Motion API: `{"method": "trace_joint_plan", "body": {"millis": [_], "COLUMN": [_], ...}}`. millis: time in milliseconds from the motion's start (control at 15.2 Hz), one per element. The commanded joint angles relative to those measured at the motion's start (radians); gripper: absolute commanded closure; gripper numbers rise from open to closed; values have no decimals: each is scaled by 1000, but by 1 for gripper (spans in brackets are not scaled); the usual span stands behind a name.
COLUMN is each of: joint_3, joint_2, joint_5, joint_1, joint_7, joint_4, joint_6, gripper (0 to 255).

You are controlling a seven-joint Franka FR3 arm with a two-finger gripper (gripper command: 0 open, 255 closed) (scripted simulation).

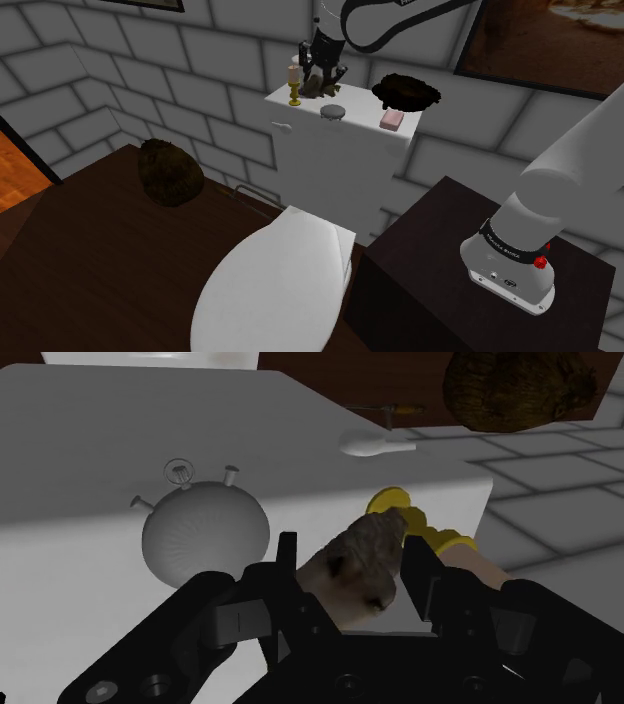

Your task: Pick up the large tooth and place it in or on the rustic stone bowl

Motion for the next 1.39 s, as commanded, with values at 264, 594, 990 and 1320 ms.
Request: {"method": "trace_joint_plan", "body": {"millis": [264, 594, 990, 1320], "joint_3": [-6, -10, -13, -47], "joint_2": [-22, -33, -38, -111], "joint_5": [23, 35, 44, 90], "joint_1": [2, 3, 3, -2], "joint_7": [-24, -38, -51, -110], "joint_4": [59, 116, 190, 158], "joint_6": [-78, -144, -223, -254], "gripper": [255, 255, 255, 255]}}
